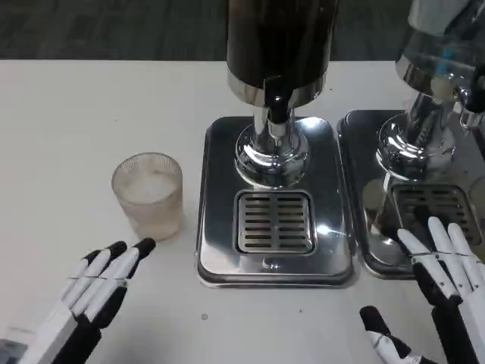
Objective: Grasp the cup under the faucet to collect the drink, then remove the cup.
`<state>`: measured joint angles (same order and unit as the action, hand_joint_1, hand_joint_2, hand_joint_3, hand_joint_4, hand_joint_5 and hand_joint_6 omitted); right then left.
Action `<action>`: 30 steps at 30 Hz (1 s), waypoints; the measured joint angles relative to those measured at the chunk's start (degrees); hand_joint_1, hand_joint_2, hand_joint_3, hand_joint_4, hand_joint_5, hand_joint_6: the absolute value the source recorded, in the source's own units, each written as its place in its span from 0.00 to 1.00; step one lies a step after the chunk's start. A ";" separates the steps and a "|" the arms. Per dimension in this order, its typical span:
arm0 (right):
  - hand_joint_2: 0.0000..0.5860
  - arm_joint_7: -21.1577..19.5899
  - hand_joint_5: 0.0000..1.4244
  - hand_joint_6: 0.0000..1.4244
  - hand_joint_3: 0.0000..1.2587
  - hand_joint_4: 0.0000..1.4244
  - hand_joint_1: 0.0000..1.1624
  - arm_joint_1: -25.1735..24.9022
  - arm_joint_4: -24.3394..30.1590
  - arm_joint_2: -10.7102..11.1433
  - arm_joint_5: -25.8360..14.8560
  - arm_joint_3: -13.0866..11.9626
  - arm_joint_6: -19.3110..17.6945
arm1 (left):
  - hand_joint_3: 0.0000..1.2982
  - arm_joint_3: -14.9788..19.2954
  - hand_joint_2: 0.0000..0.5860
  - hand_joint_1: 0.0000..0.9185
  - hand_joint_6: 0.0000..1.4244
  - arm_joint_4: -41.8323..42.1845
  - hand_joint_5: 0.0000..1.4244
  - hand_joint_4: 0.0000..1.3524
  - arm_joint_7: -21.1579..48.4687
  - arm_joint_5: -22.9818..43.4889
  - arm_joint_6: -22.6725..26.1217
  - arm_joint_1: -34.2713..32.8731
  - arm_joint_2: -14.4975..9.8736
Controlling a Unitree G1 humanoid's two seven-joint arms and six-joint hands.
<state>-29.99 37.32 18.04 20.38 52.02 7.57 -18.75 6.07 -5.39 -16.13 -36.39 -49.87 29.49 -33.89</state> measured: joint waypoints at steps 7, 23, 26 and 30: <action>0.66 0.27 0.01 0.11 0.13 0.01 0.37 -0.29 0.01 -1.58 0.54 0.82 0.42 | 0.00 0.81 0.08 0.00 0.00 -3.44 0.00 0.00 -0.64 4.60 -0.12 -5.47 2.28; 0.66 -0.29 0.03 0.13 0.15 0.04 0.37 -1.63 -0.71 -4.93 3.90 4.98 2.83 | 0.00 -1.27 0.07 0.06 0.01 -22.87 0.01 0.00 -0.64 6.74 3.93 -26.86 2.58; 0.66 -0.34 0.04 0.13 0.16 0.05 0.37 -2.65 -1.15 -5.39 4.02 5.68 3.09 | 0.00 -2.49 0.06 0.12 0.04 -26.93 0.03 0.00 -0.65 7.04 4.06 -30.39 2.89; 0.66 -0.40 0.04 0.13 0.17 0.06 0.37 -3.81 -1.88 -6.13 4.26 6.83 3.22 | 0.00 -3.29 0.05 0.21 0.09 -33.02 0.08 0.00 -0.73 7.84 4.23 -35.09 3.26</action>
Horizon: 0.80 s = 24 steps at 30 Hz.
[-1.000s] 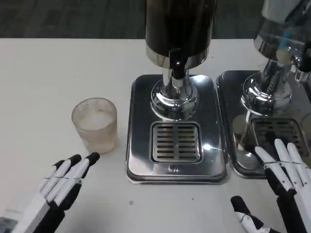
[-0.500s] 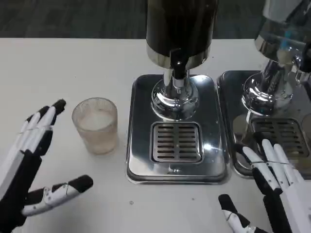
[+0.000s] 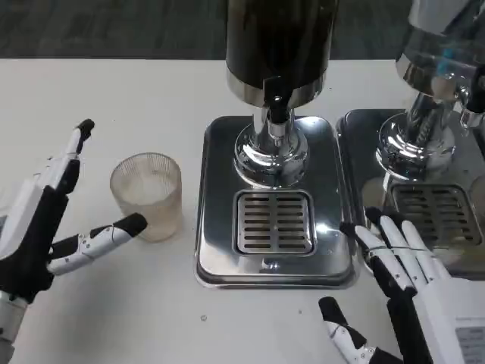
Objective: Grasp the cup under the faucet to collect the drink, then remove the cup.
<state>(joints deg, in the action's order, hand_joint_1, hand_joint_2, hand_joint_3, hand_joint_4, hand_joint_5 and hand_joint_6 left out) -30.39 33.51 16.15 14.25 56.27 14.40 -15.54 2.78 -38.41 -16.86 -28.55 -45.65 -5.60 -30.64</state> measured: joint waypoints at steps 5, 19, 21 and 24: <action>0.66 -0.06 0.05 0.13 0.18 0.07 0.37 -1.54 -0.13 -0.89 0.43 1.60 0.38 | 0.00 -1.97 0.06 0.23 0.10 -5.97 0.10 0.00 -1.29 -0.93 1.15 -4.35 -0.05; 0.66 -0.41 0.08 0.14 0.20 0.09 0.37 -4.34 -1.23 -1.95 0.70 4.13 0.73 | 0.00 -7.22 0.05 0.28 0.13 -18.54 0.13 0.00 -1.95 -1.03 2.24 -13.12 -1.11; 0.66 -0.49 0.08 0.14 0.21 0.09 0.37 -4.63 -1.36 -2.07 0.70 4.45 0.73 | 0.00 -8.29 0.05 0.29 0.14 -19.94 0.13 0.00 -1.42 -1.04 2.26 -14.08 -1.41; 0.66 -0.54 0.08 0.14 0.21 0.10 0.37 -5.03 -1.47 -2.15 0.77 5.09 0.73 | 0.00 -9.01 0.05 0.30 0.14 -21.59 0.14 0.00 -0.48 -0.97 2.29 -15.35 -1.43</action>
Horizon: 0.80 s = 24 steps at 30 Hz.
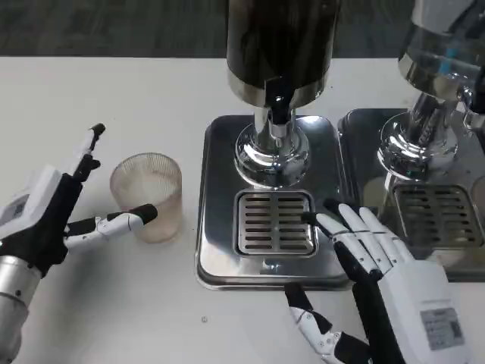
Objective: Grasp the cup under the faucet to collect the drink, then remove the cup.
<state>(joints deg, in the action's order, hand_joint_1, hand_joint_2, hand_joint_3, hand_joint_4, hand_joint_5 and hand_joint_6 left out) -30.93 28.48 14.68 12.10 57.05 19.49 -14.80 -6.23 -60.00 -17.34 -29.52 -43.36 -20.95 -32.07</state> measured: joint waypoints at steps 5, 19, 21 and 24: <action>0.66 -0.03 0.09 0.14 0.21 0.10 0.37 -0.08 -0.01 -0.06 0.04 0.65 0.19 | 0.01 -1.44 0.05 0.30 0.17 -2.31 0.16 0.02 1.62 0.12 0.00 -1.87 -0.02; 0.66 -0.11 0.09 0.14 0.22 0.11 0.37 0.04 0.00 -0.06 -0.08 1.17 0.48 | 0.06 -1.80 0.08 0.34 0.20 -6.04 0.21 0.08 5.35 3.25 -0.82 -4.52 1.61; 0.66 -0.11 0.09 0.14 0.22 0.11 0.37 0.04 0.00 -0.08 -0.10 1.17 0.48 | 0.06 -1.87 0.08 0.35 0.20 -6.29 0.22 0.09 5.40 3.38 -1.28 -4.67 1.72; 0.66 -0.12 0.09 0.14 0.22 0.11 0.37 0.04 0.00 -0.07 -0.16 1.17 0.48 | 0.06 -2.57 0.09 0.37 0.20 -6.49 0.22 0.09 5.64 3.41 -1.37 -5.55 1.75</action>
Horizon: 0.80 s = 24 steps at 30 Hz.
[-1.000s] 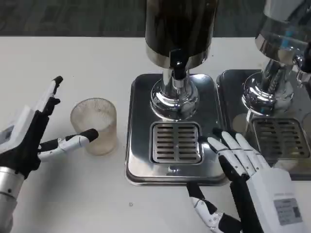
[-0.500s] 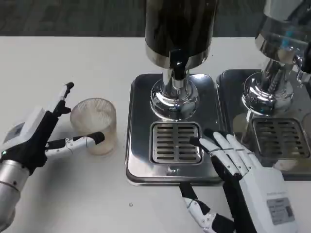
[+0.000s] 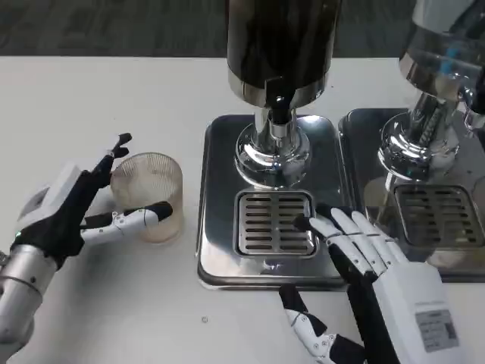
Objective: Grasp the cup under the faucet to collect the drink, then remove the cup.
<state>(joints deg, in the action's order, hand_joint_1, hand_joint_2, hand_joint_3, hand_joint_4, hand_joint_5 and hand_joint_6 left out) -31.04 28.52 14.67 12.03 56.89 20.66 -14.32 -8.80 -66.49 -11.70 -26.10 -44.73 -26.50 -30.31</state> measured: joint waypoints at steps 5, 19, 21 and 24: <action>0.66 0.00 0.09 0.14 0.22 0.11 0.37 -0.01 0.00 -0.02 -0.18 0.01 0.00 | 0.07 -1.21 0.11 0.42 0.21 0.00 0.24 0.10 0.05 -0.03 0.01 -0.97 0.08; 0.65 0.00 0.10 0.14 0.23 0.12 0.38 0.02 0.00 0.04 -2.14 -0.05 0.00 | 0.11 -3.26 0.13 0.46 0.26 -0.35 0.28 0.14 -1.98 -0.36 0.51 -1.52 0.10; 0.65 0.00 0.10 0.14 0.23 0.12 0.38 -0.10 -0.01 0.04 -2.19 -0.06 0.00 | 0.13 -3.58 0.14 0.47 0.27 -0.61 0.30 0.16 -2.28 -0.36 0.51 -1.77 0.19; 0.65 -0.04 0.10 0.14 0.23 0.12 0.39 -0.24 -0.11 0.04 -2.25 -0.06 -0.01 | 0.16 -3.75 0.16 0.48 0.30 -0.93 0.32 0.19 -2.42 -0.35 0.50 -2.13 0.47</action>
<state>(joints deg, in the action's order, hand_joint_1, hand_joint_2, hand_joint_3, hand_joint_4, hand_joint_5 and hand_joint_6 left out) -31.08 28.28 14.57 12.07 54.64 20.60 -14.34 -12.54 -67.42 -14.11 -26.46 -44.23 -28.63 -29.84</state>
